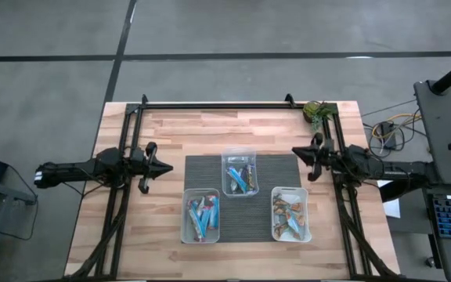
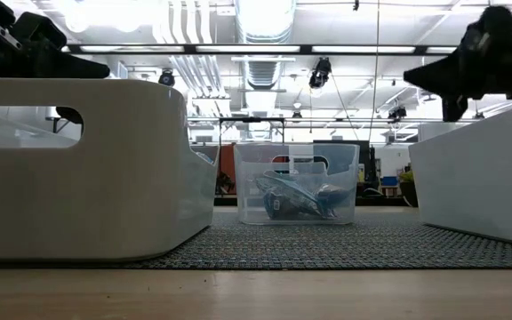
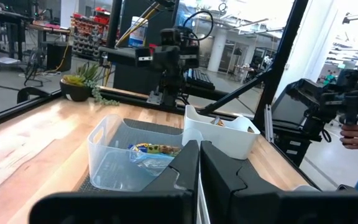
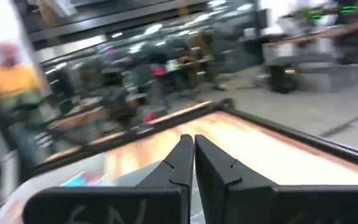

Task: Pick and place Granola Bars by type
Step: Return to Home Position

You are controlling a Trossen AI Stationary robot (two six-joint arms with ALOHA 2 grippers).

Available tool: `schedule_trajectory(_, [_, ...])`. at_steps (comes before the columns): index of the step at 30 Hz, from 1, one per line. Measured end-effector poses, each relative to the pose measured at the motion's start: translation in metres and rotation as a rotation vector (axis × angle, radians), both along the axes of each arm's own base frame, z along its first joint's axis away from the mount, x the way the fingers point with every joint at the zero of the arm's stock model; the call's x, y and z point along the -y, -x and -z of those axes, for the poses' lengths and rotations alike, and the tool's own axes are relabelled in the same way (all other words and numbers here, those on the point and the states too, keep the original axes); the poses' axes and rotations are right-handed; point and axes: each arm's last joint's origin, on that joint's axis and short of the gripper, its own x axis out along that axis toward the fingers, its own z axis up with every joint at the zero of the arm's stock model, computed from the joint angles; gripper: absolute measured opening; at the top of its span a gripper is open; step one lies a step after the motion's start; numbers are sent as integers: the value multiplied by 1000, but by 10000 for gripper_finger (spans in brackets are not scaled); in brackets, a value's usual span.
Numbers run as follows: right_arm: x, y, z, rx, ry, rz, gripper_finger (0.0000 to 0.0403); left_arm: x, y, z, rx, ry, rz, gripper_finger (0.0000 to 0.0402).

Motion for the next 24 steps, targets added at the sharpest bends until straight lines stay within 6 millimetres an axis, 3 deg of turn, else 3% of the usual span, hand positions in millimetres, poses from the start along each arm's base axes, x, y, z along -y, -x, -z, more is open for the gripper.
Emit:
schedule_trajectory(3, [1, 2, -1, 11, -7, 61, 9, 0, 0, 0, 0, 0, 0, 0])
schedule_trajectory(11, [-3, 7, -7, 46, 175, -5, 9, 0, 0, 0, -1, 0, 0, 0])
schedule_trajectory(24, [-8, 6, -1, 6, 122, -145, 9, 0, 0, 0, -1, 0, 1, 0])
